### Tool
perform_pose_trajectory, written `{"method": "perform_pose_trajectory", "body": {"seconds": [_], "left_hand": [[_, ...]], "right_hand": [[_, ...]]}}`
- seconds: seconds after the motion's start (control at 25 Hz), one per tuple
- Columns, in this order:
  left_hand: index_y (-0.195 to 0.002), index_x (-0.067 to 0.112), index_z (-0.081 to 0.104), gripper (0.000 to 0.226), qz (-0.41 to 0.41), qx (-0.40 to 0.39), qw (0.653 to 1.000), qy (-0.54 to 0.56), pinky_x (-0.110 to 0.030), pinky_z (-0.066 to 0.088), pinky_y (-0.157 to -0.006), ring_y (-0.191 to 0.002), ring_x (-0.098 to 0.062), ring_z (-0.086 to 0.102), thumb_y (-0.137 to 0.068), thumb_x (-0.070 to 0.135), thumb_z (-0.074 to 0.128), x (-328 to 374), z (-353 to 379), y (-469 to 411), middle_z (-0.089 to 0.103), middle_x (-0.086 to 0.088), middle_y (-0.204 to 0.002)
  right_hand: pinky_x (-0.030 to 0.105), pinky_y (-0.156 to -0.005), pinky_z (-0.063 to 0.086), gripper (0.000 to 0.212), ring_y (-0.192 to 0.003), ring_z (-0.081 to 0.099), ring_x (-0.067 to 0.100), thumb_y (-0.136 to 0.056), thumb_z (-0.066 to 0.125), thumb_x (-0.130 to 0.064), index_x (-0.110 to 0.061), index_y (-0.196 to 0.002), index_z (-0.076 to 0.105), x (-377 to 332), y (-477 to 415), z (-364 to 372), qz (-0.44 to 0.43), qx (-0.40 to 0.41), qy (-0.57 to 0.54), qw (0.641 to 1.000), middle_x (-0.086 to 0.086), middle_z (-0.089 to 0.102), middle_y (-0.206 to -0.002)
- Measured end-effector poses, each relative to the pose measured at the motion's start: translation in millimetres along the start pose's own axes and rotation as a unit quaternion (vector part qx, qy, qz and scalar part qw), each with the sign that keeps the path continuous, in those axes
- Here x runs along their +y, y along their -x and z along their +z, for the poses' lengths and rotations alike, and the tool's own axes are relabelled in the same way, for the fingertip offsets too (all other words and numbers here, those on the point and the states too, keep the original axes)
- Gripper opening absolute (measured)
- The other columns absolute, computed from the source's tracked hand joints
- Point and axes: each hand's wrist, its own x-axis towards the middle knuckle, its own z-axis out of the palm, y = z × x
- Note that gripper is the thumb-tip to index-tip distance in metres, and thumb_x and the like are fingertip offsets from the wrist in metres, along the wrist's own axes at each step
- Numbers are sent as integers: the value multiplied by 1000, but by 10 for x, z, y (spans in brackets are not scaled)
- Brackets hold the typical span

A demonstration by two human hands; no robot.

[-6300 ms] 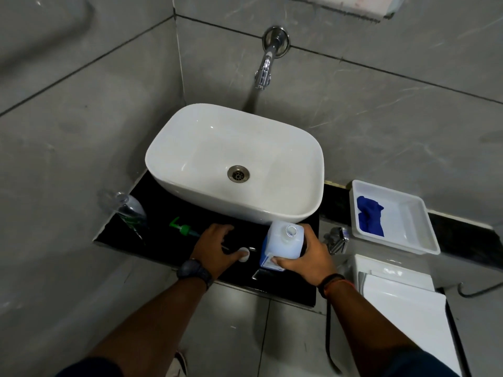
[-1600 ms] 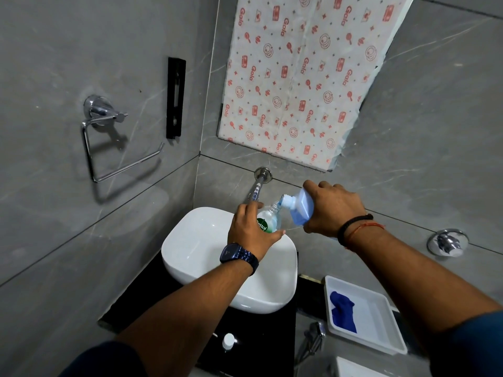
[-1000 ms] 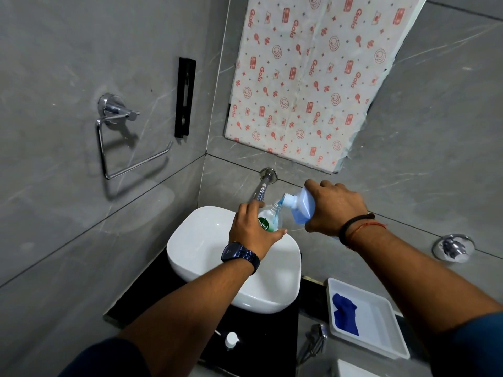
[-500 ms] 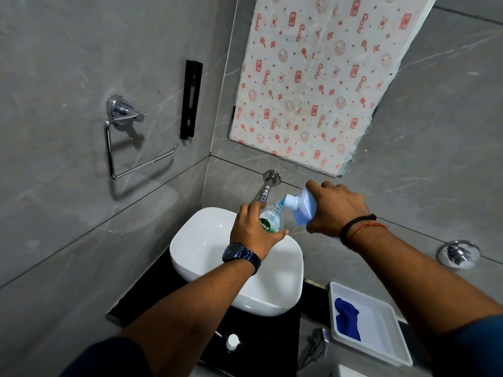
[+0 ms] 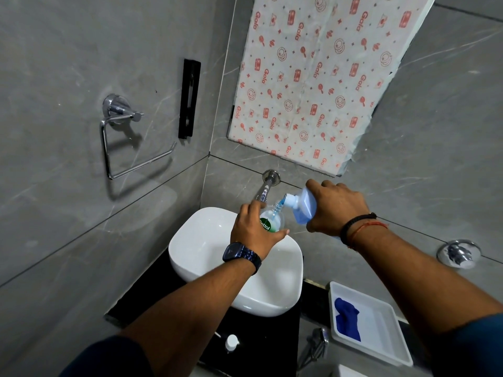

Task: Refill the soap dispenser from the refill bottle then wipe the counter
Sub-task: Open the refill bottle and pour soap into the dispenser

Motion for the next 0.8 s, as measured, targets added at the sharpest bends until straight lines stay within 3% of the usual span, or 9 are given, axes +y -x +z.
{"method": "perform_pose_trajectory", "body": {"seconds": [0.8], "left_hand": [[-96, 34, 44, 71, -11, -1, 1000, 9, -24, 46, -62, -81, -16, 56, -42, 55, 85, 14, -26, -33, 54, 6, -97]], "right_hand": [[35, -63, 49, 70, -77, 48, 22, -55, 78, -47, -30, -111, 39, 19, -74, 39, -1, 13, -2, 1000, 2, 59, -95]]}}
